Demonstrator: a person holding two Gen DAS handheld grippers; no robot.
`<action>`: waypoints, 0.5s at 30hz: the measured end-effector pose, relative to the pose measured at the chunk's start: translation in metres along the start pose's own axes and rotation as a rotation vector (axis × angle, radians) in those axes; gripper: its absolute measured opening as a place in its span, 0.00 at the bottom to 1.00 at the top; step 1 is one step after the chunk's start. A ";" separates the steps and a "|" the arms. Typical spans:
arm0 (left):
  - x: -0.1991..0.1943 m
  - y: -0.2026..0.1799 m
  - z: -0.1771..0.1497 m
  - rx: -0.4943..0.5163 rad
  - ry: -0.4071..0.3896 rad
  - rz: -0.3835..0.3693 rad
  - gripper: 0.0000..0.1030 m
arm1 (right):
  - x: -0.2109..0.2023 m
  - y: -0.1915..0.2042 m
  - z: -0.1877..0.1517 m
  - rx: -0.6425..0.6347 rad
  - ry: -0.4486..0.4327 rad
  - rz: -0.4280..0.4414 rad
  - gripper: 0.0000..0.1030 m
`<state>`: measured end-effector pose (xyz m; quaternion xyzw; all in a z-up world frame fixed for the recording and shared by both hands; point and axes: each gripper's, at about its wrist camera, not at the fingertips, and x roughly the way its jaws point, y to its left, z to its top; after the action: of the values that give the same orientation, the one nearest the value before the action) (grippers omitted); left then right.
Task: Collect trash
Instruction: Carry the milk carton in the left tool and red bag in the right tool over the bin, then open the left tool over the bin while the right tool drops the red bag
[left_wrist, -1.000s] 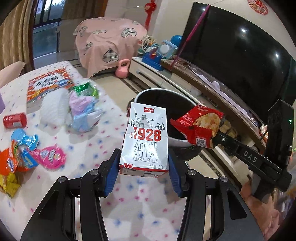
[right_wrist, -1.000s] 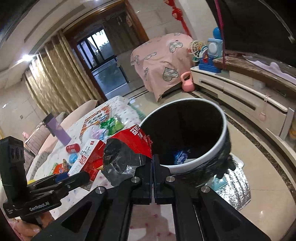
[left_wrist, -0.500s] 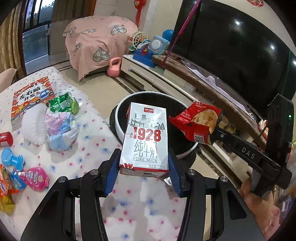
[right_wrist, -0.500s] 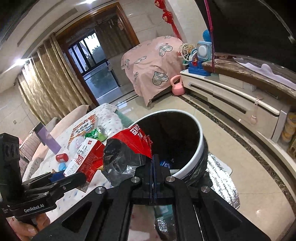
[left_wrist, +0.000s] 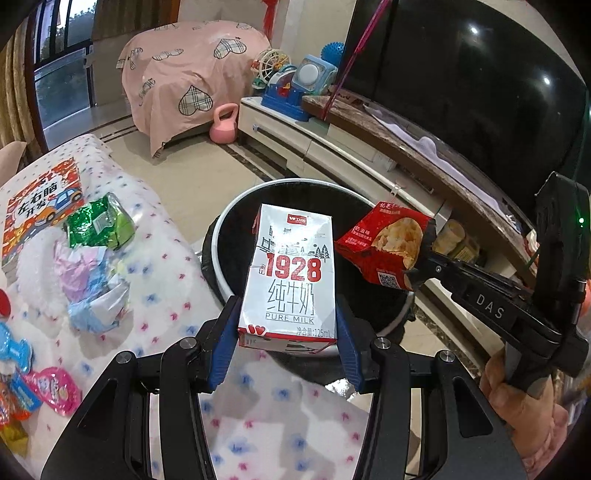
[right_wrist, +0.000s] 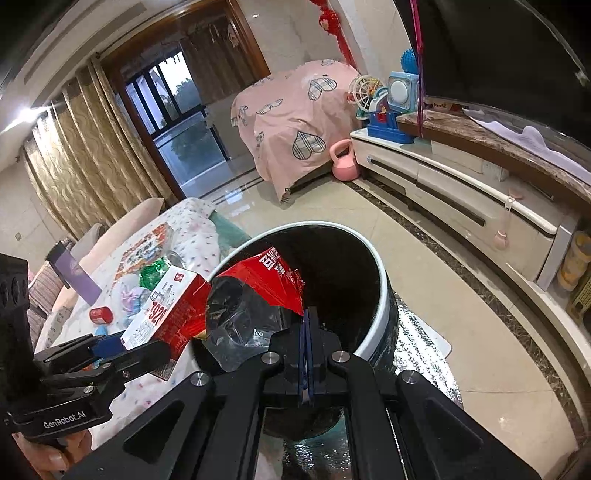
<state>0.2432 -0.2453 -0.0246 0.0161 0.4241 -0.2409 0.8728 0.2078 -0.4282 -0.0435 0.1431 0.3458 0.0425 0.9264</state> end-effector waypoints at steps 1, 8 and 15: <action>0.003 0.000 0.001 0.000 0.005 0.000 0.47 | 0.003 -0.001 0.001 -0.003 0.007 -0.007 0.01; 0.018 0.003 0.007 -0.031 0.053 -0.012 0.55 | 0.014 -0.010 0.010 0.004 0.030 -0.015 0.06; 0.003 0.007 0.000 -0.051 0.020 -0.013 0.67 | 0.019 -0.015 0.011 0.031 0.049 -0.006 0.40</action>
<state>0.2480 -0.2400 -0.0279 -0.0065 0.4387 -0.2356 0.8672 0.2286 -0.4421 -0.0521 0.1553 0.3694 0.0377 0.9154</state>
